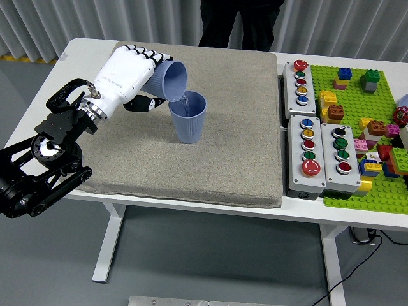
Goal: Pick cup pour cup place
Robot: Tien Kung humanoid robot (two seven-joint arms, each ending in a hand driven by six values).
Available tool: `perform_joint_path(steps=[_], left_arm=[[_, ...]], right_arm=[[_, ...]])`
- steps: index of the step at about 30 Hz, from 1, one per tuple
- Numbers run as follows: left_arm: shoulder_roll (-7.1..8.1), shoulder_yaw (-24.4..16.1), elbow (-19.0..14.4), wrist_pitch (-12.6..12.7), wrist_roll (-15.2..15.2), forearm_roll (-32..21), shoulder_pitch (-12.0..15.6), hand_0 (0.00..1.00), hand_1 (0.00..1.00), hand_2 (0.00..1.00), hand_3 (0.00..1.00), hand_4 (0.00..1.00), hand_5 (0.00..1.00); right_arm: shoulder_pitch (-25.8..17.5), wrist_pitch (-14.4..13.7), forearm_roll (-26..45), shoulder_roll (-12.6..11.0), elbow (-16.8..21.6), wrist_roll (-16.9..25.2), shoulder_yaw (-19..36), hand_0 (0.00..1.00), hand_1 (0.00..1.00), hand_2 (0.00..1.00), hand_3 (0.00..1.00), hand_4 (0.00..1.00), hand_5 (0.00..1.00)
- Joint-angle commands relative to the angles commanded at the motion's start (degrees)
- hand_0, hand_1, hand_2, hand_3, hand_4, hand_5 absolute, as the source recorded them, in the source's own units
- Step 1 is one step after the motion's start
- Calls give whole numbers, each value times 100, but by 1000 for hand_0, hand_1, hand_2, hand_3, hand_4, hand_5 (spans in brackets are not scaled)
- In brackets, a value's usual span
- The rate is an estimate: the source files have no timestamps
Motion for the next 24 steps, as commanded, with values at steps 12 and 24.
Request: perform_joint_path(steps=[12,24], left_arm=[[80,184,17,50,83,0,-138,547,514,542,587,559,33],[138,366,58,151,179,0,-256,548,514,541,583,554,41]], right_arm=[[18,-6,38,-3,0,3,-20,696,686,622,603,76,230],[33,-13,72,-1,0,3,-41,696,686,621,603,75,228]])
